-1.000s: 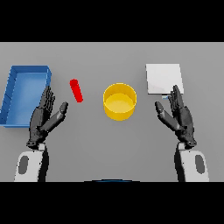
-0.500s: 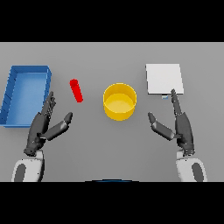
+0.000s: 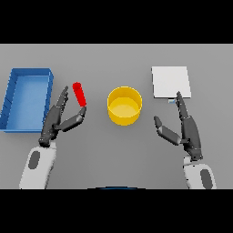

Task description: Pick up the red beaker and tilt it to pour out 1 green nut into yellow bowl. Pick up the yellow bowl and place it on the metallic measuring scale.

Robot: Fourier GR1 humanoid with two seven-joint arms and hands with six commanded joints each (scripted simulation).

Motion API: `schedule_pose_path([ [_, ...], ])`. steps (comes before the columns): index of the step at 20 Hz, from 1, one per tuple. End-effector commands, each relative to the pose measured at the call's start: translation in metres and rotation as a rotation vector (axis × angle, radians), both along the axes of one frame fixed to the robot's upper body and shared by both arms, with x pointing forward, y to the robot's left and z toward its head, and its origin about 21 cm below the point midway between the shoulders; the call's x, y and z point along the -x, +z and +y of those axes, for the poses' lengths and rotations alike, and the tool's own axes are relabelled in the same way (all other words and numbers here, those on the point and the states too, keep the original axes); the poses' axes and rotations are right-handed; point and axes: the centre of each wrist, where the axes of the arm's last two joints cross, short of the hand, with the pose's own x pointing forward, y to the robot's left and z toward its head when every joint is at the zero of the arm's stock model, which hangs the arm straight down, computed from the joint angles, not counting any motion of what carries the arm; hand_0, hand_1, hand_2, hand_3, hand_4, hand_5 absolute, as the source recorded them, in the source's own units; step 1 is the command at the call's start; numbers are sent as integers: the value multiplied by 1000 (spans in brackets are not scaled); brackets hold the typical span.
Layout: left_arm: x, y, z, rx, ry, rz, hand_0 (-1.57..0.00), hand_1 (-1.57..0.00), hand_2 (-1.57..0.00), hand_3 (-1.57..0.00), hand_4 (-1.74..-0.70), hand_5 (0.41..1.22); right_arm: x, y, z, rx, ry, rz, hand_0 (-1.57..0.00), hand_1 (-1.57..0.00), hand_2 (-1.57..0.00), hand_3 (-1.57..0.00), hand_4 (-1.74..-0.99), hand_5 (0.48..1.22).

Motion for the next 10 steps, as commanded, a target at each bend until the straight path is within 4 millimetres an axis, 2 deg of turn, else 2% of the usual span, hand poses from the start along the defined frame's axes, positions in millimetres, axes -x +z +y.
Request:
schedule_pose_path([
  [1, -6, -2, 1, 0, 0, -2, 1, 1, 1, 1, -1240, 641, 2, -1, -2, -1, -1, 1, 1, 1, 1, 1, -1273, 632],
  [4, -26, -4, -2, -5, 11, -1, 1, 1, 1, 1, -1262, 668, 6, -3, -3, 12, 8, -22, 1, 1, 1, 1, -1278, 634],
  [10, -49, -6, -11, -15, -7, 2, 1, 1, 1, 1, -1292, 688, 2, 0, -7, 13, 3, -7, 1, 1, 1, 1, -1267, 640],
])
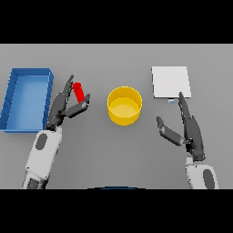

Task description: Pick up the red beaker and tilt it to pour out 1 green nut into yellow bowl. Pick up the yellow bowl and place it on the metallic measuring scale.

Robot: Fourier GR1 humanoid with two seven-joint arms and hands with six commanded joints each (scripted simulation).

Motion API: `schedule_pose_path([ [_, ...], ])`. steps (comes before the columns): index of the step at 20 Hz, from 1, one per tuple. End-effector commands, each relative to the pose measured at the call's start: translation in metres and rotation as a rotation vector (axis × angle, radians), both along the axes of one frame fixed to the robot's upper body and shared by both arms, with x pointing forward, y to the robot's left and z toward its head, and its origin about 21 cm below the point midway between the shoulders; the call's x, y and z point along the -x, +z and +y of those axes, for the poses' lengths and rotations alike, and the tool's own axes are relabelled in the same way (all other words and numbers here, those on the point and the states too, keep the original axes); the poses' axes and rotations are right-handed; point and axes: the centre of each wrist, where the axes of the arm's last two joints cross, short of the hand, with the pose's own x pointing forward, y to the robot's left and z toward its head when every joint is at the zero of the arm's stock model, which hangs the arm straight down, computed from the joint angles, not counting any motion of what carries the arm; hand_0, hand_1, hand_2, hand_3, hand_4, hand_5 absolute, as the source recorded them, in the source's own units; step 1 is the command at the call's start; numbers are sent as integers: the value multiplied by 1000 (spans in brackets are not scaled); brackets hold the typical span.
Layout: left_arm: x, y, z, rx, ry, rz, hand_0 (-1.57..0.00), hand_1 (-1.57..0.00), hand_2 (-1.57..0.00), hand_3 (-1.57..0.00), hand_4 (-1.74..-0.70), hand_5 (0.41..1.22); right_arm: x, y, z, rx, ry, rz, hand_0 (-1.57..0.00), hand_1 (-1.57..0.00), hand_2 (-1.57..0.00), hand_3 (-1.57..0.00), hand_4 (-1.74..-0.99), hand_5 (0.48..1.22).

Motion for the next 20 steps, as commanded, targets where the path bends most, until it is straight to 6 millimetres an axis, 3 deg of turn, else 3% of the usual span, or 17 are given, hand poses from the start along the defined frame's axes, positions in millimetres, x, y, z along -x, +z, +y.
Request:
schedule_pose_path([
  [1, -2, 0, -2, 1, -4, 1, 1, 1, 1, 1, -1298, 689, -1, -2, -3, 1, -3, 8, 1, 1, 1, 1, -1270, 642],
  [8, -24, 2, -9, -11, -13, 19, 1, 1, 1, 1, -1289, 683, 0, 3, 1, -10, -7, 6, 1, 1, 1, 1, -1265, 638],
  [14, -32, -7, -10, 47, -18, -2, 1, 1, 0, 1, -1348, 704, 2, 2, 0, -2, -16, -1, 1, 1, 1, 1, -1261, 641],
  [15, -33, -9, -12, 62, -13, -8, 1, -26, -67, -31, -1378, 724, 4, 1, -2, -1, -14, -3, 1, 1, 1, 1, -1259, 642],
  [17, -38, -8, -19, 100, 21, 1, -285, -328, -364, -292, -1449, 783, 2, 4, -2, -2, -18, -2, 1, 1, 1, 1, -1258, 644],
  [18, -39, -9, -21, 100, 44, 11, -441, -481, -523, -547, -1448, 871, 4, 1, -1, -3, -16, 5, 1, 1, 1, 1, -1257, 645],
  [20, -42, -10, -25, 74, 40, 0, -844, -874, -900, -838, -1541, 997, 0, 3, -2, -1, -31, 4, 1, 1, 1, 1, -1256, 646],
])
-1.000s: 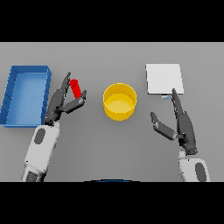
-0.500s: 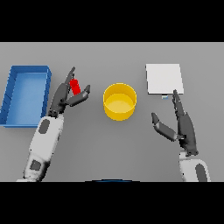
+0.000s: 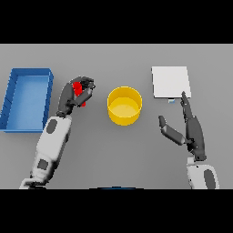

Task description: Pick up the red beaker and tilt it to pour out 1 green nut into yellow bowl. Pick up the yellow bowl and place it on the metallic measuring scale.

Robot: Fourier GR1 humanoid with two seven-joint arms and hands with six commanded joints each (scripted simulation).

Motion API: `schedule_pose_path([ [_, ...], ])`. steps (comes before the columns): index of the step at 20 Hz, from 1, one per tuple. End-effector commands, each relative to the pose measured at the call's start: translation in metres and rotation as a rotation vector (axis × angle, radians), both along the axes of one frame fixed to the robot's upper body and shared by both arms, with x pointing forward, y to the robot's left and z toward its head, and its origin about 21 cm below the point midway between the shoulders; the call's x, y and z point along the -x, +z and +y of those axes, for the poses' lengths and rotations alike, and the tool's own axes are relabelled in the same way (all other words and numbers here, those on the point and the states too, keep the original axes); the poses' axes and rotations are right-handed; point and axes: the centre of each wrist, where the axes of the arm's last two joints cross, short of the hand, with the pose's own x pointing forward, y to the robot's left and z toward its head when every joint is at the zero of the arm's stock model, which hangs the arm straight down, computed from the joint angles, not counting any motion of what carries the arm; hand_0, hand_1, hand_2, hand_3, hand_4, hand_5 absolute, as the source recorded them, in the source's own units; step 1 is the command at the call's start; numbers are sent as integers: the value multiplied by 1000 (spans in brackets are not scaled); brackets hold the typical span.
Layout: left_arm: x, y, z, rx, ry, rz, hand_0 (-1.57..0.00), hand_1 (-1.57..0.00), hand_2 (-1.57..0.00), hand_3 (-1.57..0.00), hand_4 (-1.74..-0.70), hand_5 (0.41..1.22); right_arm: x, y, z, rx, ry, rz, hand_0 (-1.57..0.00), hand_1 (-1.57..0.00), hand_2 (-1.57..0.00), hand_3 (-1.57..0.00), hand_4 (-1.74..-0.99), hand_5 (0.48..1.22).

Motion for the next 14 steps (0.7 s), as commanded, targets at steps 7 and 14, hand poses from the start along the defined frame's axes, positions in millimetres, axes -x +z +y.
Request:
schedule_pose_path([
  [7, -2, 2, -3, -42, -23, 7, -1419, -1425, -1430, -1375, -1552, 1159, 8, 0, 0, -10, 10, -11, 1, 1, 1, 1, -1258, 644],
  [14, -4, 28, -6, 23, 21, -108, -1539, -1540, -1542, -1530, -1701, 1114, 4, 0, 0, 6, 7, -13, 1, 1, 1, 1, -1259, 649],
])
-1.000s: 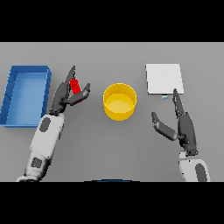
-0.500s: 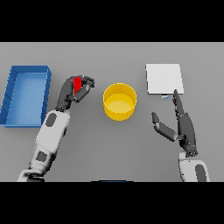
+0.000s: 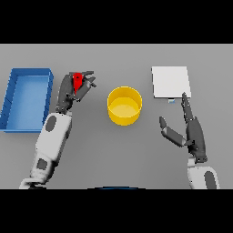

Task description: Pick up the red beaker and tilt it to pour out 1 green nut into yellow bowl. Pick up the yellow bowl and place it on the metallic measuring scale.

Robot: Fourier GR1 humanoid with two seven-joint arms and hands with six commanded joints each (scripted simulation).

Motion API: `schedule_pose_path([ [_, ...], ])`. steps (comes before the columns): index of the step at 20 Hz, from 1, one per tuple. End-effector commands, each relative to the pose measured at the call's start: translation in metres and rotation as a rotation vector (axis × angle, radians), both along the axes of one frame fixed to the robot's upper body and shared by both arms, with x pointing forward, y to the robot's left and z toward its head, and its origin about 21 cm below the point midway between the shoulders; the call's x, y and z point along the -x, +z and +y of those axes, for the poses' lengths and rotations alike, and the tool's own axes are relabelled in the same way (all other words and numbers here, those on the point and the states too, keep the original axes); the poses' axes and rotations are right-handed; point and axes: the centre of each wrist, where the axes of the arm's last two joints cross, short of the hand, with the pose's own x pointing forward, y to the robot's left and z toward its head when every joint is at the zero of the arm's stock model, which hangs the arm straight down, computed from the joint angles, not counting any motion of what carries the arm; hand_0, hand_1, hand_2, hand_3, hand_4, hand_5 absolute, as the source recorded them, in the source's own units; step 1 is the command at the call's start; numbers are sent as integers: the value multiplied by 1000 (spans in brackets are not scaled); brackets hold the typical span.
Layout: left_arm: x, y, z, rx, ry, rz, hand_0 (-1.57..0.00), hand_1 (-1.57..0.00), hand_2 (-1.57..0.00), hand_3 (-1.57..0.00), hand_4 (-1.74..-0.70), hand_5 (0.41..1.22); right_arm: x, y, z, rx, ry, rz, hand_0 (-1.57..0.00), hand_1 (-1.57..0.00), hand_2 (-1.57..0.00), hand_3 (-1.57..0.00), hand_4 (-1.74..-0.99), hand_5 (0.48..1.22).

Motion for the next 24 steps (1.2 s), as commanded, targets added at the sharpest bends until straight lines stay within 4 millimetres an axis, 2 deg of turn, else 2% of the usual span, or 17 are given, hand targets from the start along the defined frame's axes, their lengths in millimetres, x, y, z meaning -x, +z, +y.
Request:
schedule_pose_path([
  [1, 0, 6, -1, -19, -12, -18, -1545, -1546, -1547, -1538, -1709, 1114, -2, 2, -1, 0, 2, -3, 1, 1, 1, 1, -1263, 652],
  [4, -2, 29, -6, -142, -70, -48, -1558, -1558, -1559, -1554, -1725, 1117, 1, -3, -2, 6, 19, -3, 1, 1, 1, 1, -1261, 661],
  [7, -6, 50, -11, -334, -134, -28, -1564, -1565, -1565, -1562, -1733, 1125, 0, 0, -4, 25, -2, 0, 1, 1, 1, 1, -1256, 671],
  [13, -7, 59, -12, -516, -169, -7, -1566, -1566, -1566, -1564, -1734, 1114, 0, -1, 0, 31, 4, 24, 1, 1, 1, 1, -1254, 680],
  [16, -11, 66, -20, -738, -177, -14, -1568, -1568, -1568, -1567, -1738, 1131, 0, 3, -1, 23, 5, 15, 1, 1, 1, 1, -1252, 685],
  [19, -11, 72, -38, -984, -216, -62, -1570, -1570, -1570, -1569, -1739, 1127, 2, 2, 4, 12, 12, 17, 1, 1, 1, 1, -1256, 690],
  [24, -17, 86, -54, -1277, -277, -148, -1571, -1571, -1571, -1570, -1740, 1190, 0, 0, 6, 17, 10, 33, 1, 1, 1, 1, -1274, 704],
])
